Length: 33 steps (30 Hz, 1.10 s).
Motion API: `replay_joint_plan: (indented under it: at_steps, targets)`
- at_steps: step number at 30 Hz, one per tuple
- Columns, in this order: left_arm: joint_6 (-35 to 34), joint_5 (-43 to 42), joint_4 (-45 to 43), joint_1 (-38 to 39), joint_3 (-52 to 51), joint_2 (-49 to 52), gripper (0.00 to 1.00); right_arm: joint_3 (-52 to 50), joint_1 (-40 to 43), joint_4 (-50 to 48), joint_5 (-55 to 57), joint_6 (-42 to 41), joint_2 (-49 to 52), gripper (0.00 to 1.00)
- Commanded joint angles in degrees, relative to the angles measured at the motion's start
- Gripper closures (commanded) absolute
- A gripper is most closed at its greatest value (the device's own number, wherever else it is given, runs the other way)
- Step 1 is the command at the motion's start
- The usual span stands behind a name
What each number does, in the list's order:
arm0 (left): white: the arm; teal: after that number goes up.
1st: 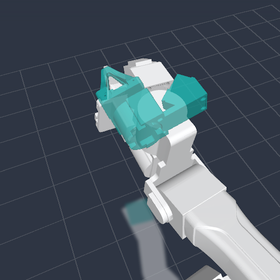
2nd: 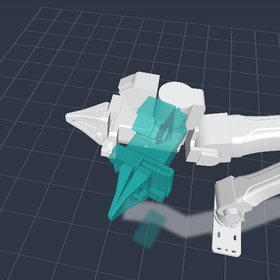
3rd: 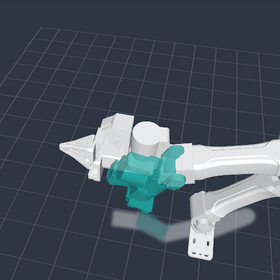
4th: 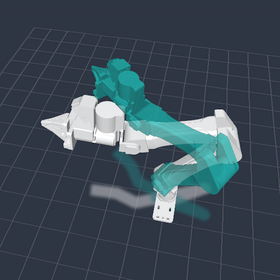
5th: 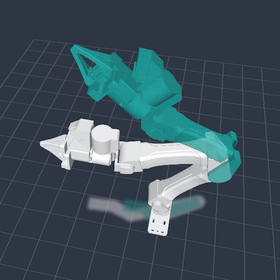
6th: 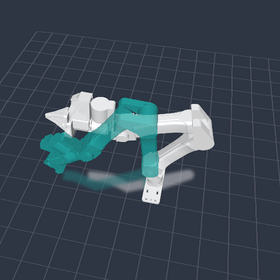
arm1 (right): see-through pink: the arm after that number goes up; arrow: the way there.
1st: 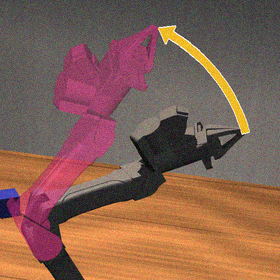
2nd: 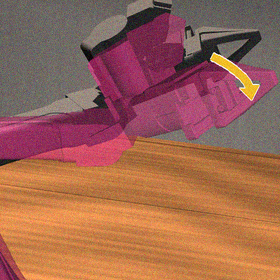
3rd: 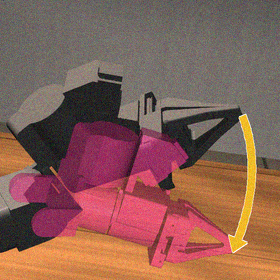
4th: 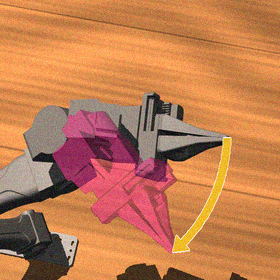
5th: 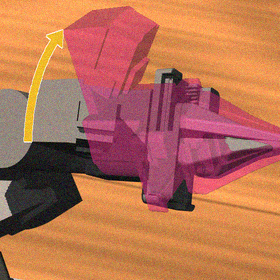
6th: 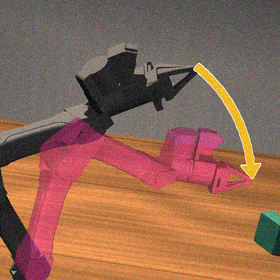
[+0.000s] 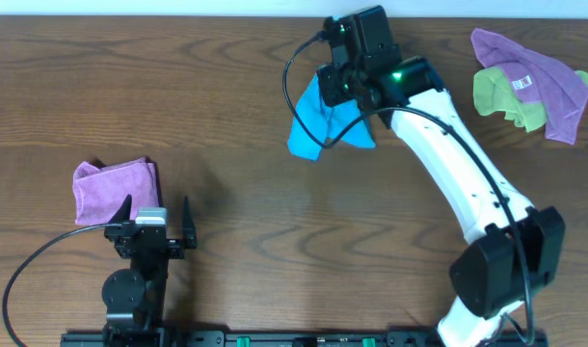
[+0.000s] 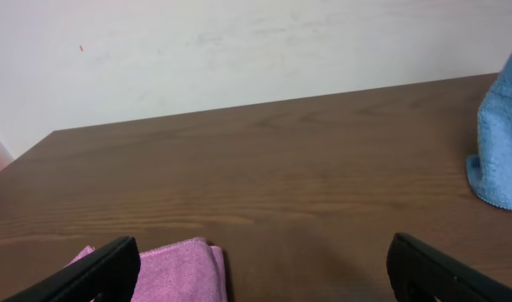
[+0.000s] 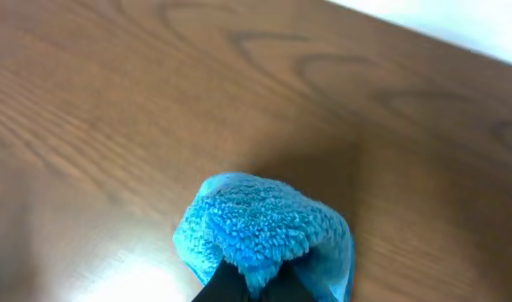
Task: Fold the cloth
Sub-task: 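Lift the blue cloth with the right gripper and carry it to table center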
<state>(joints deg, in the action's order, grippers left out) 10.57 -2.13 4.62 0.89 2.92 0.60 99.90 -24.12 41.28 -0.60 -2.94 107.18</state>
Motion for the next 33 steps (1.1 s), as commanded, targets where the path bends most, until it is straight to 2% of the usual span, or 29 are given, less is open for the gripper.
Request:
replay_joint_plan:
  at_steps: [1,7,20,28,33]
  targets:
    - [0.8,1.1,1.0,0.2,-2.1,-0.3,0.05,3.5,0.2,-0.8,3.8,2.1,-0.7,0.99]
    - [0.8,1.1,1.0,0.2,-2.1,-0.3,0.05,6.7,0.6,1.3,5.8,3.2,-0.7,0.99]
    - [0.8,1.1,1.0,0.2,-2.1,-0.3,0.05,6.1,-3.6,19.7,-4.5,2.8,2.5,0.99]
    - [0.8,1.1,1.0,0.2,-2.1,-0.3,0.05,5.7,-9.1,23.3,-5.5,2.1,6.4,0.99]
    - [0.8,1.1,1.0,0.2,-2.1,-0.3,0.05,5.0,-9.8,26.3,-5.4,-0.5,7.6,0.99]
